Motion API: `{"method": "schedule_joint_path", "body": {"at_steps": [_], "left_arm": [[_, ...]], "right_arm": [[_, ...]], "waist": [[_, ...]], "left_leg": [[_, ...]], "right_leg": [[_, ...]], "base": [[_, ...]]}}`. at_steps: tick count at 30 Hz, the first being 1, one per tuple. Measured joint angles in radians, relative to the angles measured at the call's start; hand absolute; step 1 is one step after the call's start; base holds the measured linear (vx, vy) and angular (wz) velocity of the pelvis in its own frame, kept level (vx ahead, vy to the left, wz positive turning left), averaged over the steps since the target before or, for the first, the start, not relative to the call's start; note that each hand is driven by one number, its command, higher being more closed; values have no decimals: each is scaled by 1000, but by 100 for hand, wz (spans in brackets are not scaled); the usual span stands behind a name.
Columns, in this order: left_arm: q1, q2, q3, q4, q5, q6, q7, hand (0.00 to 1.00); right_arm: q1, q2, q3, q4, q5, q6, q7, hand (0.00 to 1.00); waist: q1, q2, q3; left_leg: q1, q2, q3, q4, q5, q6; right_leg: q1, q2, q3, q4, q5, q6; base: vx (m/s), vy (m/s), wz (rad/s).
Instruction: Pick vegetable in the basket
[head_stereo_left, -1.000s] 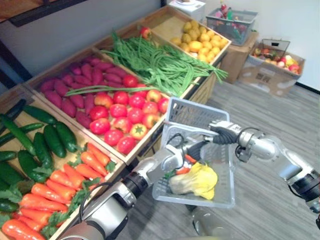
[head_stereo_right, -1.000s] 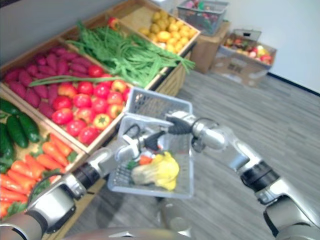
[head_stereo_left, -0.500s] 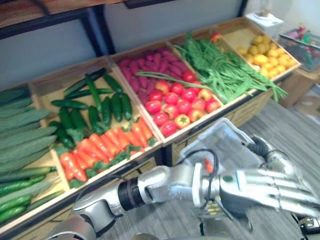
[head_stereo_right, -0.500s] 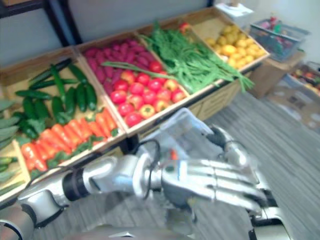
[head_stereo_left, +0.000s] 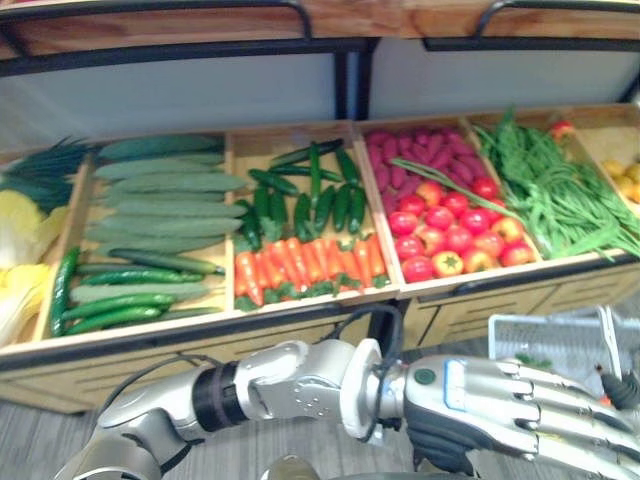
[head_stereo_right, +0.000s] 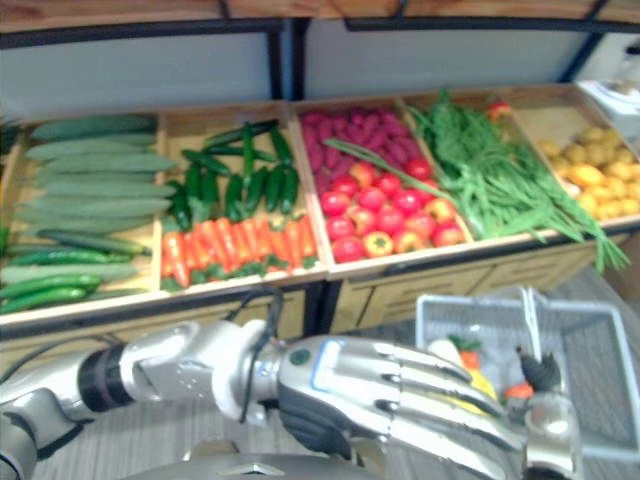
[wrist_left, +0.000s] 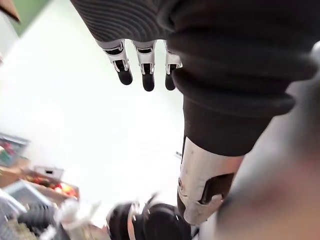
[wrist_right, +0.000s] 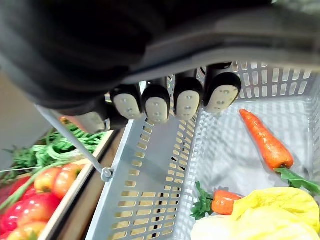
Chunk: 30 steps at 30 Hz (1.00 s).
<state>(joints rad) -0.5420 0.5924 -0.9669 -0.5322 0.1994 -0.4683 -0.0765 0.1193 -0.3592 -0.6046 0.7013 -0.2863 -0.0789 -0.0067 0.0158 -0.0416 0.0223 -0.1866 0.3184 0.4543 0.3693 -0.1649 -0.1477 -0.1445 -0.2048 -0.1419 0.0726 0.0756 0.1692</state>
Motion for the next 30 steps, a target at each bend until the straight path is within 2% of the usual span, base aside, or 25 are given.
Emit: {"method": "schedule_joint_path", "body": {"at_steps": [1, 2, 3, 5, 6, 9, 11, 12, 16, 20, 23, 25, 30], "left_arm": [[44, 1, 51, -12, 0, 1, 6, 0], [114, 0, 131, -24, 0, 9, 17, 0], [156, -3, 181, -31, 0, 15, 23, 0], [353, -30, 407, -46, -4, 43, 40, 0], [406, -50, 468, -41, -7, 50, 42, 0], [624, -240, 758, 48, -44, 103, 84, 0], [726, -382, 944, 191, -38, 161, 141, 0], [740, -399, 980, 227, -36, 176, 155, 0], [781, -440, 1139, 505, 24, 253, 212, 0], [788, -453, 1233, 712, 45, 285, 249, 0], [806, -486, 1304, 845, 49, 303, 294, 0], [806, -512, 1360, 982, 46, 310, 313, 0], [798, -557, 1457, 1305, 34, 329, 329, 0]], "right_arm": [[16, 28, -31, 27, 16, 6, -3, 100], [34, 57, -60, 65, 30, 13, -7, 100], [39, 74, -77, 84, 32, 16, -8, 100], [51, 132, -110, 174, 66, 24, -18, 100], [49, 145, -122, 198, 72, 25, -26, 100], [46, 189, -191, 312, 103, 27, -58, 100], [38, 190, -213, 367, 122, 15, -77, 100], [34, 191, -213, 374, 126, 9, -76, 100], [19, 209, -200, 385, 132, 5, -77, 100], [20, 223, -125, 373, 136, 1, -84, 100], [25, 225, -48, 345, 136, -13, -99, 100], [31, 238, -3, 311, 136, -22, -107, 100], [29, 252, 34, 300, 132, -34, -116, 100]], "waist": [[7, 12, -12], [17, 0, -9], [18, 4, -14], [18, 4, -17], [19, 3, -18], [24, -1, -20], [31, -8, -27], [31, -6, -31], [17, -29, -43], [15, -32, -47], [14, -27, -52], [14, -17, -64], [14, 3, -83]], "left_leg": [[-6, -12, -18, -11, 7, 1], [-12, -27, -42, -32, 18, 4], [-18, -35, -57, -41, 26, 5], [-19, -72, -100, -111, 69, 13], [-19, -84, -113, -134, 85, 16], [-12, -124, -164, -248, 161, 15], [22, -141, -170, -326, 207, 22], [30, -142, -174, -340, 215, 24], [63, -148, -204, -411, 246, 24], [104, -157, -206, -452, 257, 24], [132, -159, -198, -465, 258, 24], [139, -159, -195, -465, 255, 21], [141, -157, -191, -471, 247, 10]], "right_leg": [[6, -5, -21, 0, -9, -6], [13, -13, -45, -1, -24, -4], [15, -17, -58, 0, -29, -3], [31, -31, -97, -20, -35, -3], [34, -33, -106, -27, -35, -3], [42, -35, -140, -61, -33, -4], [51, -29, -148, -70, -26, -2], [54, -27, -151, -69, -26, -2], [73, -16, -164, -69, -41, -26], [98, -19, -164, -69, -54, -42], [114, -21, -164, -68, -66, -48], [115, -23, -162, -62, -76, -34], [115, -23, -160, -61, -86, -27]], "base": [[29, -4, 74], [35, -7, 61], [66, -9, 65], [60, -14, 61], [52, -25, 57], [71, -19, 52], [82, -13, 19], [87, -31, 13], [61, -20, 16], [30, 3, 6], [18, 1, -4], [0, 0, 0], [0, 0, 0]]}}
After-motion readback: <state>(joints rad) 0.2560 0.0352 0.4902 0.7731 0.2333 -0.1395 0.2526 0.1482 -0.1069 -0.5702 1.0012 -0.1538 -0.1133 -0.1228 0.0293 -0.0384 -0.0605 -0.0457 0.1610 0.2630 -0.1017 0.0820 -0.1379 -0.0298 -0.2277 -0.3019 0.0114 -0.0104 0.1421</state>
